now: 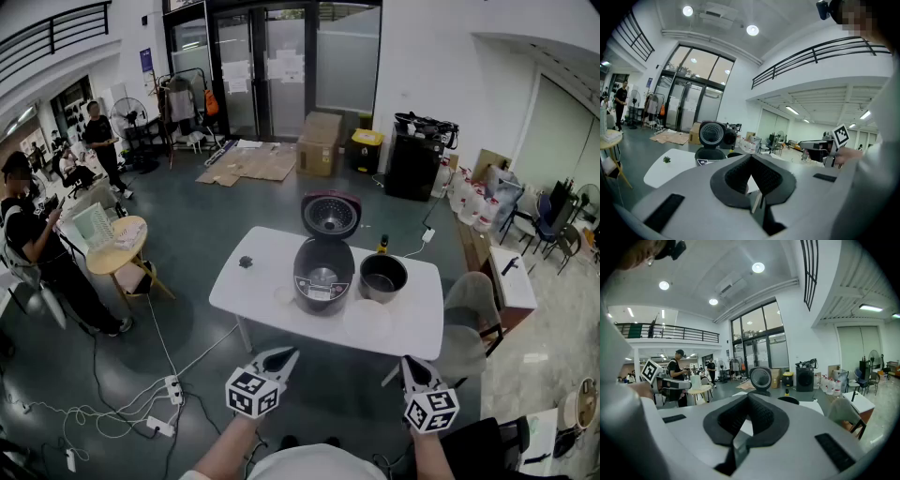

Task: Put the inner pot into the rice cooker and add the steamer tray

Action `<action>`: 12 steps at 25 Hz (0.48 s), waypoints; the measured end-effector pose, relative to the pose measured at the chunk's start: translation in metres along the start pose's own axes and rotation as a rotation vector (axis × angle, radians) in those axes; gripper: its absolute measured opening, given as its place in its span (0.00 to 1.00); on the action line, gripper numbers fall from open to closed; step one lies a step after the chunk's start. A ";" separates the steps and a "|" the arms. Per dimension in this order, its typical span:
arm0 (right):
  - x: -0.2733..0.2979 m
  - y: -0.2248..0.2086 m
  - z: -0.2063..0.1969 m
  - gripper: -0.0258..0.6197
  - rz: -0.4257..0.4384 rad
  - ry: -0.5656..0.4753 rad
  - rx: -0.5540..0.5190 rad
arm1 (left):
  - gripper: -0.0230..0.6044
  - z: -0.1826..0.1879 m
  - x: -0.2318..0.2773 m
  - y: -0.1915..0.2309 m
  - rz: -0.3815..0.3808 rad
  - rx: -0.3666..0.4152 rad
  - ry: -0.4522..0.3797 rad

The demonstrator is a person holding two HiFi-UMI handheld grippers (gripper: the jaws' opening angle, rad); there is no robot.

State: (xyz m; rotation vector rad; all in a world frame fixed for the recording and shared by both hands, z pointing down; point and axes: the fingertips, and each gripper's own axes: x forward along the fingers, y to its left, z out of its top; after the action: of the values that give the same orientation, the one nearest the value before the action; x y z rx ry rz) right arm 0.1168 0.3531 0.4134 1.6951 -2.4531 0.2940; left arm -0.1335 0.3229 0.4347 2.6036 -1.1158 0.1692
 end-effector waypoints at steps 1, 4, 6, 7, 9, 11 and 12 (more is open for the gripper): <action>0.001 0.000 0.001 0.06 0.001 0.001 -0.004 | 0.06 0.000 0.000 0.000 0.000 0.000 0.001; 0.004 -0.001 0.004 0.06 0.006 0.000 -0.013 | 0.06 0.002 0.002 0.002 0.001 -0.002 0.001; 0.007 -0.002 0.005 0.06 0.010 -0.002 -0.011 | 0.06 0.002 0.004 0.004 0.003 -0.005 -0.002; 0.008 -0.003 0.006 0.06 0.013 -0.002 -0.008 | 0.06 0.002 0.005 0.005 0.004 -0.005 -0.003; 0.009 -0.003 0.007 0.06 0.018 -0.003 -0.005 | 0.06 0.002 0.006 0.006 0.007 -0.004 -0.002; 0.011 -0.003 0.008 0.06 0.022 -0.006 -0.010 | 0.06 0.003 0.008 0.007 0.013 -0.004 -0.002; 0.012 -0.002 0.008 0.06 0.024 -0.007 -0.013 | 0.06 0.003 0.008 0.007 0.016 -0.005 -0.002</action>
State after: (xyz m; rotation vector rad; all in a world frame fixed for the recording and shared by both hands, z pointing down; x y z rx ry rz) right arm 0.1149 0.3397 0.4080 1.6657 -2.4763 0.2745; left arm -0.1331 0.3113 0.4351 2.5918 -1.1361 0.1664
